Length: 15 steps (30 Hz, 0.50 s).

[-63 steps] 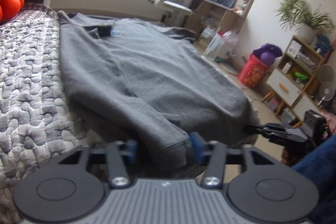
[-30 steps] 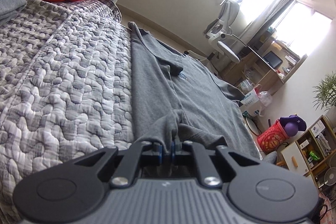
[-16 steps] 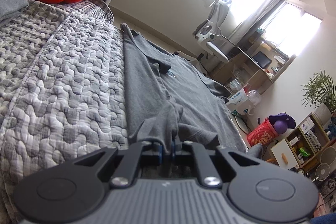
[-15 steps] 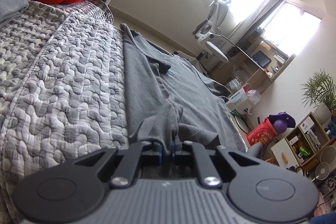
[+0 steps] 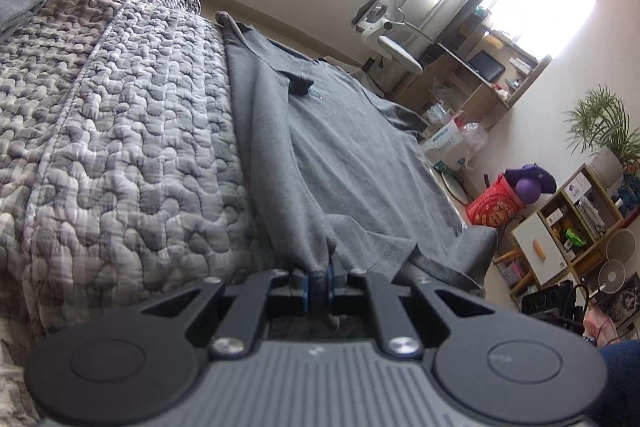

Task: Fold clothes

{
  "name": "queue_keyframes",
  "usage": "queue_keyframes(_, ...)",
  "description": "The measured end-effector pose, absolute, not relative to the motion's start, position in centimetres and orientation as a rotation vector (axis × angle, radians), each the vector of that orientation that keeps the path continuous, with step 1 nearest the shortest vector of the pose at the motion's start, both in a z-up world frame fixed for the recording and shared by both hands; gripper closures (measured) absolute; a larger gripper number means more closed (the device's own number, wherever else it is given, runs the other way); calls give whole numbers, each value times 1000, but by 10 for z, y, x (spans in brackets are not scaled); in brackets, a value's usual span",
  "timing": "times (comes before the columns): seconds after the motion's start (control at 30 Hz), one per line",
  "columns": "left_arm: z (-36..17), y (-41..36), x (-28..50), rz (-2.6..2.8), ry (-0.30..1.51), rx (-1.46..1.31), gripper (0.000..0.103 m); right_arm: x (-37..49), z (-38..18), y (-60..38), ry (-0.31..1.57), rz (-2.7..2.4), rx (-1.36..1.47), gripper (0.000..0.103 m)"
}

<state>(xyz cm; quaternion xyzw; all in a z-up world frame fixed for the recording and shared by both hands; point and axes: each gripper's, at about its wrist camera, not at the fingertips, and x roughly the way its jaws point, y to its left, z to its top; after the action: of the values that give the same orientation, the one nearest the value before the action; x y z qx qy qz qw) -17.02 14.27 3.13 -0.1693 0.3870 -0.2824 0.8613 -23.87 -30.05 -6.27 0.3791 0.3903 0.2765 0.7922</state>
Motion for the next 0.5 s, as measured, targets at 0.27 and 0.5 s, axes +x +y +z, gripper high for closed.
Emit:
queue_keyframes(0.27,28,145,-173,-573,840,-315,95,-247,-64,-298,800,569,755,100)
queue_keyframes(0.5,21,146,-182,-546,858,-292,96,-258,-59,-303,764,556,726,101)
